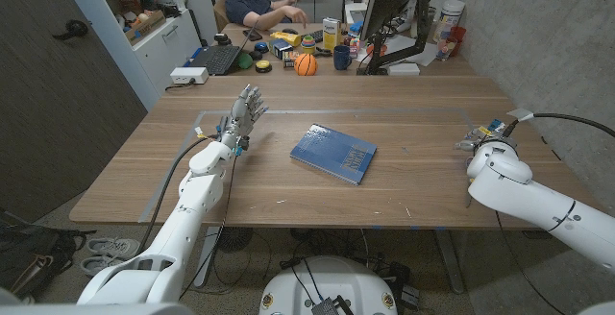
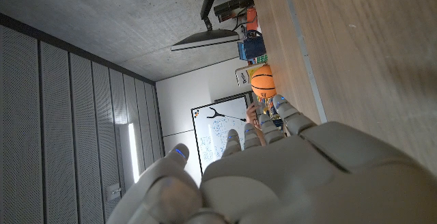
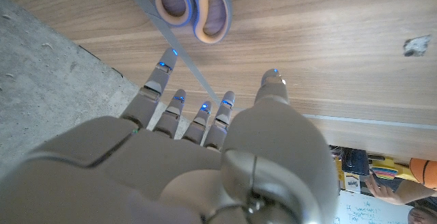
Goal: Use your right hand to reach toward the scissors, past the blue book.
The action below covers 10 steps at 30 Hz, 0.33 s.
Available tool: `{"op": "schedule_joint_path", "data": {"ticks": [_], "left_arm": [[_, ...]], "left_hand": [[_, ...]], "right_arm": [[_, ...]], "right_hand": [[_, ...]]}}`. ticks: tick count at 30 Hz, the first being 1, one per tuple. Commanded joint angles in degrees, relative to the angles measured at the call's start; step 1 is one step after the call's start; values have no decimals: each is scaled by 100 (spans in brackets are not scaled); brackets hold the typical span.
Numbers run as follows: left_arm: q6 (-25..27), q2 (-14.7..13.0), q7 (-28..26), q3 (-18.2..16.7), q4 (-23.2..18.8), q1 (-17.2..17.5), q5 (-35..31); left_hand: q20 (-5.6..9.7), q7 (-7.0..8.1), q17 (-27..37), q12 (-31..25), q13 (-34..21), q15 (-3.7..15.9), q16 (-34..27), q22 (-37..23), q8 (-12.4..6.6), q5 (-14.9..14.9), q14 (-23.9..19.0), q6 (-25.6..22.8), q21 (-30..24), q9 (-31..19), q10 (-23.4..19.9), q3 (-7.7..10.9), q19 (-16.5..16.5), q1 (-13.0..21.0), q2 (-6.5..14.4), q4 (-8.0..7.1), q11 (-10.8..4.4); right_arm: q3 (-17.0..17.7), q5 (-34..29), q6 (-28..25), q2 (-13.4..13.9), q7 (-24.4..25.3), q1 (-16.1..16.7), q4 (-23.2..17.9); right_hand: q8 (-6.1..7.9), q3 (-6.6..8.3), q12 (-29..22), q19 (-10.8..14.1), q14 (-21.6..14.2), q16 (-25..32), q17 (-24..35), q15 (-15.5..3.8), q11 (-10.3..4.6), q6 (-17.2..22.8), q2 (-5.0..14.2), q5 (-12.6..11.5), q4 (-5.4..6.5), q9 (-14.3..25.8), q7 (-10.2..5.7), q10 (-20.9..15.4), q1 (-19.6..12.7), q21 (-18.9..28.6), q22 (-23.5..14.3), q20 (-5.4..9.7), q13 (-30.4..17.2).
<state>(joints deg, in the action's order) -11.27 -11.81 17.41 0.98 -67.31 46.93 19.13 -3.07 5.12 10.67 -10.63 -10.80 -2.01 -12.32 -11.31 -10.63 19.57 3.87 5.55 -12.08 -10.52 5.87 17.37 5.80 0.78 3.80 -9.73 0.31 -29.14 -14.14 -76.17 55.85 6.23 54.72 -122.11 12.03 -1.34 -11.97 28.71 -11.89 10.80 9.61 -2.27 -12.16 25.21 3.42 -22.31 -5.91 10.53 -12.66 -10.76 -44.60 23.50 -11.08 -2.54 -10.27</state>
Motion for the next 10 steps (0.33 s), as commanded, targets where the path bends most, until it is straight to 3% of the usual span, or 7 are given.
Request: {"op": "schedule_joint_path", "data": {"ticks": [1,10], "left_arm": [[2,-4,11,-5,-53,43,14],[38,-21,-7,-6,-192,123,19]], "left_hand": [[-16,-24,17,-34,-9,6,-36,-19,-18,48,56,43,-18,-20,45,-25,19,-3,198,12,12],[-17,-24,17,-34,-9,6,-36,-19,-19,51,57,42,-18,-20,45,-36,19,-3,198,12,25]], "right_arm": [[-19,243,-72,99,143,-7,-85],[-16,391,-77,184,194,29,-151]], "right_hand": [[-26,-33,16,-1,-47,-10,5,-190,-18,64,11,-23,-11,9,-13,-42,-53,-20,-7,63,-8],[-40,-60,25,-11,-36,-23,6,-200,-16,97,32,-30,2,8,-13,-65,-63,-27,-12,148,-9]]}}
